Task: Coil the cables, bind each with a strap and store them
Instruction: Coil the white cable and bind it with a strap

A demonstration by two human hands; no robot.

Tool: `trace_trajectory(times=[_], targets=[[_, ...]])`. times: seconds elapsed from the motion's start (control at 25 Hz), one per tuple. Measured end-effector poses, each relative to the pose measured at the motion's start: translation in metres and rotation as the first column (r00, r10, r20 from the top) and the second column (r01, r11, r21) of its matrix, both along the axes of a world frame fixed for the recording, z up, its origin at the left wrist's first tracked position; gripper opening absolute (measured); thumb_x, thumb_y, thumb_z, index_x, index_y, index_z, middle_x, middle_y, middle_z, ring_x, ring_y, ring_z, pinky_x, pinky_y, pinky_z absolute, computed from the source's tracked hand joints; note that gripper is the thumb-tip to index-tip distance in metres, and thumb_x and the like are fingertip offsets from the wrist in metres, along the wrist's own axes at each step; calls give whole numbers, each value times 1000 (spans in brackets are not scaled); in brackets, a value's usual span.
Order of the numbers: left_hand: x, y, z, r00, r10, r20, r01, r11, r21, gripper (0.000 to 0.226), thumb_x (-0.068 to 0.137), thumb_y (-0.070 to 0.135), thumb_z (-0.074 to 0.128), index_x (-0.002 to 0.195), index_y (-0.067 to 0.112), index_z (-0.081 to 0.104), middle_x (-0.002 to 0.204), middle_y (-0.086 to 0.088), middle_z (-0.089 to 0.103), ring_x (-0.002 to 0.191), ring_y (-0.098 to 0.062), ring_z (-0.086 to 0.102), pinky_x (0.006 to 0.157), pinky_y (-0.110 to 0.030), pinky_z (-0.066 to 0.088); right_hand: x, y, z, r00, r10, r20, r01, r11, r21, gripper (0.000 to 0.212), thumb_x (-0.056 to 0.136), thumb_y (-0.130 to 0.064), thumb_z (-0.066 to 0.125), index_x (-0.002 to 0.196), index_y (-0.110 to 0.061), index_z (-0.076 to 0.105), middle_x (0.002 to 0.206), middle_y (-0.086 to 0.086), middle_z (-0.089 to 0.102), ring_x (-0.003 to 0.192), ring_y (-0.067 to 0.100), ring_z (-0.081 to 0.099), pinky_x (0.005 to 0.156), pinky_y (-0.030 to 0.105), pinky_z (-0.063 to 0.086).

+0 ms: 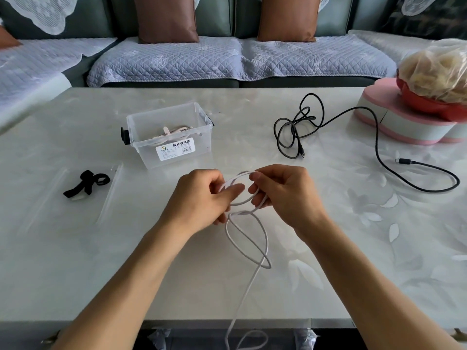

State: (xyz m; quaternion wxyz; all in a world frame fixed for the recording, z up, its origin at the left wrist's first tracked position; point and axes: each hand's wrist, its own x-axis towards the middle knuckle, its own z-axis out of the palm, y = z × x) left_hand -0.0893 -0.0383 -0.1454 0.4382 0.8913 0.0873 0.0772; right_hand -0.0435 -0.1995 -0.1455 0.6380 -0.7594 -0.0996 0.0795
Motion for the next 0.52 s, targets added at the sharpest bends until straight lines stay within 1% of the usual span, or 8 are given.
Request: trace_trajectory(times=[0.08, 0.12, 0.2, 0.28, 0.32, 0.4, 0.44, 0.52], targets=[[1, 2, 3, 995, -34, -92, 7, 962, -272, 37, 85, 33, 74, 77, 1, 56, 72, -9, 73, 60, -21, 71, 59, -35, 59, 3, -4, -1, 999, -41, -1, 41, 999, 10, 16, 93, -7, 62, 81, -4, 72, 63, 2, 68, 51, 14, 63, 59, 29, 58], [1, 4, 5, 995, -34, -99, -2, 937, -350, 35, 85, 35, 73, 82, 4, 58, 78, -7, 75, 68, -22, 72, 63, -36, 59, 4, -6, -1, 1000, -29, -8, 29, 999, 22, 15, 93, -7, 62, 82, -4, 72, 63, 2, 68, 51, 14, 62, 58, 29, 58], [1, 7, 9, 998, -35, -57, 10, 919, -395, 28, 86, 38, 70, 94, 13, 61, 84, -3, 76, 77, -18, 71, 65, -35, 58, 3, -7, 0, 1000, 26, -7, -26, 999, 27, 14, 93, -5, 62, 84, -3, 72, 63, 2, 67, 51, 14, 61, 57, 28, 57], [1, 10, 10, 995, -96, -41, 77, 941, -329, 21, 90, 39, 65, 101, 21, 65, 80, 0, 76, 71, -15, 66, 63, -32, 55, 1, -6, 2, 997, 73, 28, -73, 997, 5, 13, 93, -5, 62, 88, -1, 73, 64, 3, 67, 51, 14, 60, 56, 27, 56], [1, 9, 10, 989, -138, -43, 121, 954, -276, 20, 92, 40, 61, 98, 22, 67, 74, 2, 74, 65, -14, 62, 61, -31, 53, 0, -4, 2, 995, 88, 51, -88, 996, -6, 13, 93, -6, 61, 90, -1, 73, 65, 4, 67, 51, 13, 60, 56, 25, 54], [0, 5, 8, 982, -185, -29, 178, 970, -165, 28, 98, 38, 53, 84, 19, 68, 57, 5, 62, 54, -13, 52, 55, -28, 46, -2, -2, 2, 992, 100, 81, -99, 995, -17, 14, 94, -7, 61, 92, -3, 74, 66, 4, 66, 54, 12, 59, 56, 23, 53], [0, 3, 8, 984, -177, -1, 175, 978, -117, 32, 100, 36, 49, 78, 18, 65, 51, 6, 55, 49, -12, 46, 53, -25, 41, -2, 0, 1, 993, 101, 67, -101, 995, -8, 15, 94, -9, 61, 92, -4, 74, 67, 2, 65, 56, 12, 60, 58, 24, 54], [2, 2, 7, 990, -116, 81, 120, 992, -46, 34, 103, 32, 44, 73, 19, 56, 46, 10, 45, 43, -8, 37, 50, -23, 32, -3, 3, -1, 990, 135, -35, -134, 990, 41, 17, 95, -14, 60, 92, -2, 72, 69, 1, 66, 65, 13, 63, 66, 27, 54]])
